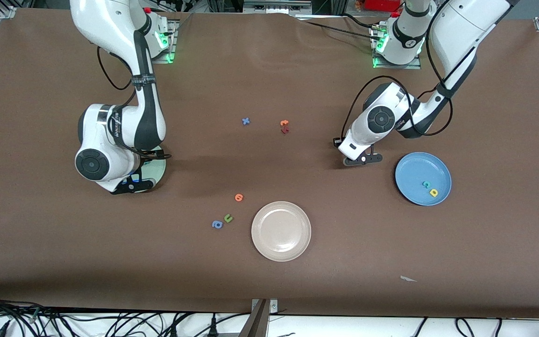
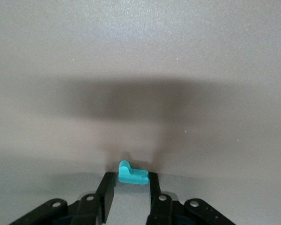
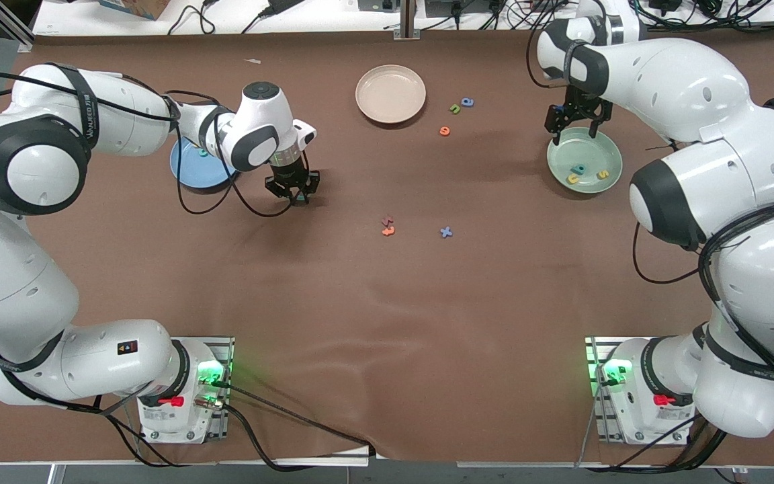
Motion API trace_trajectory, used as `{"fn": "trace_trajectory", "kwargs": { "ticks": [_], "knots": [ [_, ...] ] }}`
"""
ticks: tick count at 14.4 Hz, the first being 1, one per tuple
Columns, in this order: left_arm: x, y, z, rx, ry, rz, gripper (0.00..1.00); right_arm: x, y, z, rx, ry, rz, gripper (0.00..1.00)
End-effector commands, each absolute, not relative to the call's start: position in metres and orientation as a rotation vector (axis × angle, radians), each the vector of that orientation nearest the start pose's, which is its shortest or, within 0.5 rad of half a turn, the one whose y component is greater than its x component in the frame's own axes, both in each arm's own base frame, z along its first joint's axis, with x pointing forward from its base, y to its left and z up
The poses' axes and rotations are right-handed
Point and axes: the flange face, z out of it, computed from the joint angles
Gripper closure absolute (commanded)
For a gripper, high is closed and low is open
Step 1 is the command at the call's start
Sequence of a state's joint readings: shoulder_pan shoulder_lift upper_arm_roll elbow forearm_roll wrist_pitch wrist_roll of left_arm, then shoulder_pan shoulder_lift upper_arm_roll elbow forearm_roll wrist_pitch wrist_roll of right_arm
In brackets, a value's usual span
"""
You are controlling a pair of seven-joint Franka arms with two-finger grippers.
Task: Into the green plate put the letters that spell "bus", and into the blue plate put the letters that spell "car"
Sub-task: 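Carry the teal a to the green plate and release it with the right gripper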
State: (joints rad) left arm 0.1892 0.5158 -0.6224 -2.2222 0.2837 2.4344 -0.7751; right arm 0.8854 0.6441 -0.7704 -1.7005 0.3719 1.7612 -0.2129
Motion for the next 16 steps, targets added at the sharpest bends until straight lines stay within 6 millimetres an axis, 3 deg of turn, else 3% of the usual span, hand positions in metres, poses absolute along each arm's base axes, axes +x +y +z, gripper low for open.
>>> {"fn": "trace_trajectory", "kwargs": {
  "ticks": [1,5,6,8,10,12,14,16],
  "knots": [
    [0.472,-0.231,0.159,-3.101,-0.162,0.322,0.65,0.614,0.188,0.286,-3.143,-0.417,0.576,0.0],
    [0.471,-0.231,0.157,-3.101,-0.16,0.328,0.65,0.629,0.224,0.326,-3.183,-0.358,0.421,0.0],
    [0.471,-0.231,0.157,-3.1,-0.16,0.328,0.69,0.63,0.226,0.335,-3.177,-0.343,0.41,0.0],
    [0.472,-0.231,0.157,-3.1,-0.16,0.326,0.73,0.635,0.224,0.364,-3.176,-0.332,0.403,0.0],
    [0.473,-0.231,0.158,-3.102,-0.16,0.324,0.76,0.638,0.215,0.414,-3.176,-0.313,0.394,0.0],
    [0.473,-0.231,0.157,-3.102,-0.16,0.326,0.82,0.627,0.218,0.465,-3.181,-0.319,0.342,0.0],
    [0.473,-0.231,0.156,-3.102,-0.162,0.329,0.84,0.61,0.208,0.498,-3.159,-0.296,0.399,0.0],
    [0.473,-0.231,0.156,-3.102,-0.162,0.329,0.84,0.598,0.181,0.516,-3.164,-0.278,0.411,0.0]
  ]
}}
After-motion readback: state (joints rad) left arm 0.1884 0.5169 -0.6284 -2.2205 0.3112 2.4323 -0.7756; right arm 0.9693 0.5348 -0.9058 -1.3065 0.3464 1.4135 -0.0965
